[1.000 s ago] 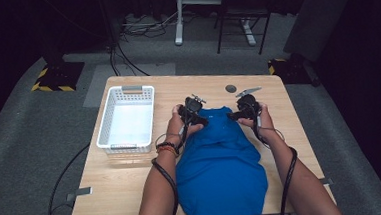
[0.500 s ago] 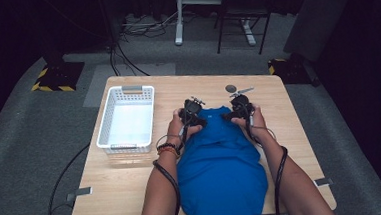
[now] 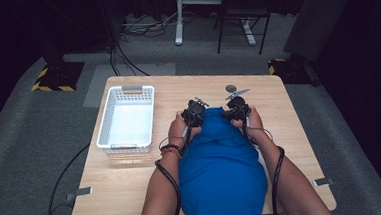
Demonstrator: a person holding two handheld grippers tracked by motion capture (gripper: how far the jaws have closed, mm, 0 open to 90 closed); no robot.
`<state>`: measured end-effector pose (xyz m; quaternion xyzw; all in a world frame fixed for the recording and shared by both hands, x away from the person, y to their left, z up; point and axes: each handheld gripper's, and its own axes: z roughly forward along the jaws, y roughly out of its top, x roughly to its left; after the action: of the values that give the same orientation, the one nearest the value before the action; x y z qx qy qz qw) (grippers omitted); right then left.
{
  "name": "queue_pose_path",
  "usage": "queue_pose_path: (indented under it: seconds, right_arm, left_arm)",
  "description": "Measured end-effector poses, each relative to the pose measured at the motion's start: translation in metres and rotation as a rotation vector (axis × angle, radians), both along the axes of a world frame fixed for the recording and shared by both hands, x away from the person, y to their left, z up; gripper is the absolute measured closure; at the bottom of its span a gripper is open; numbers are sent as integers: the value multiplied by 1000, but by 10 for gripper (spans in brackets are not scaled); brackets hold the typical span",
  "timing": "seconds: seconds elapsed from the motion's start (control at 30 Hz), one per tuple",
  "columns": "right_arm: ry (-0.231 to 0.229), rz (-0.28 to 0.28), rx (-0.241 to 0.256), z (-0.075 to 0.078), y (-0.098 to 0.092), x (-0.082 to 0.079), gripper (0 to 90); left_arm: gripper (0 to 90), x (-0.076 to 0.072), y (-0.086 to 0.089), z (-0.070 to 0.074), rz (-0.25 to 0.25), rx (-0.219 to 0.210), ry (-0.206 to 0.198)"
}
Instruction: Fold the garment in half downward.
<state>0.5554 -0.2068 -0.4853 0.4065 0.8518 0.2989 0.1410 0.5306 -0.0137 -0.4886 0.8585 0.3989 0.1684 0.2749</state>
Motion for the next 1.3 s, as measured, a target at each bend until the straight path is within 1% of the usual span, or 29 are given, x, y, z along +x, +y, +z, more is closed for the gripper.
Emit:
queue_pose_path:
  seconds: [0.1, 0.17, 0.2, 0.27, 0.3, 0.33, 0.47, 0.57, 0.63, 0.67, 0.73, 0.77, 0.8, 0.83, 0.9, 0.93, 1.03, 1.13, 1.17, 1.2, 1.23, 1.3]
  right_arm:
    - [-17, 6, 14, 3, -3, -2, 870]
    - [-32, 4, 23, 6, -4, -2, 870]
    - [-36, -2, 33, 8, -5, -3, 871]
    - [-50, -2, 52, 12, -6, -3, 871]
    - [-53, 0, 62, 14, -6, -3, 871]
    - [-60, 1, 66, 15, -6, -4, 871]
    - [-86, 18, 71, 25, -2, -6, 871]
    - [-112, 21, 93, 37, -2, -7, 871]
    - [-119, 24, 103, 44, -3, -9, 872]
    - [-123, 30, 102, 46, -3, -10, 872]
    - [-130, 44, 102, 49, -4, -13, 872]
    - [-129, 51, 105, 50, -5, -15, 872]
    - [-129, 57, 109, 51, -6, -17, 872]
    - [-128, 64, 107, 51, -6, -19, 872]
    - [-129, 78, 111, 52, -7, -23, 872]
    - [-130, 85, 118, 53, -8, -26, 872]
    - [-137, 115, 123, 55, -10, -34, 872]
    - [-143, 152, 118, 56, -11, -44, 872]
    - [-145, 166, 122, 57, -12, -48, 872]
    - [-152, 177, 119, 57, -12, -52, 872]
    - [-159, 186, 113, 57, -13, -57, 872]
    - [-161, 202, 136, 57, -17, -65, 872]
  left_arm:
    - [843, 0, -3, 1, 9, 11, -17]
    - [843, 0, -5, 4, 9, 24, -38]
    - [844, 0, -7, 5, 6, 38, -48]
    - [846, 1, -11, 10, -6, 102, -73]
    - [845, 1, -11, 13, -5, 119, -78]
    - [846, 3, -11, 17, -1, 126, -85]
    - [845, 6, -7, 34, 20, 113, -119]
    - [845, 6, -5, 42, 25, 108, -140]
    - [845, 3, -4, 46, 15, 86, -143]
    - [845, 2, -3, 47, 1, 77, -146]
    - [844, -2, 0, 49, -12, 70, -144]
    - [844, -4, 3, 50, -14, 51, -142]
    - [843, -6, 6, 51, -20, 23, -134]
    - [842, -8, 8, 52, -29, 7, -121]
    - [842, -14, 12, 53, -44, 1, -127]
    - [841, -18, 14, 54, -54, -17, -125]
    - [841, -29, 19, 56, -85, -29, -127]
    - [841, -40, 23, 58, -105, -61, -126]
    - [841, -44, 23, 58, -115, -68, -125]
    - [841, -49, 23, 59, -122, -63, -132]
    - [841, -53, 24, 58, -128, -71, -128]
    - [841, -63, 25, 57, -143, -84, -128]
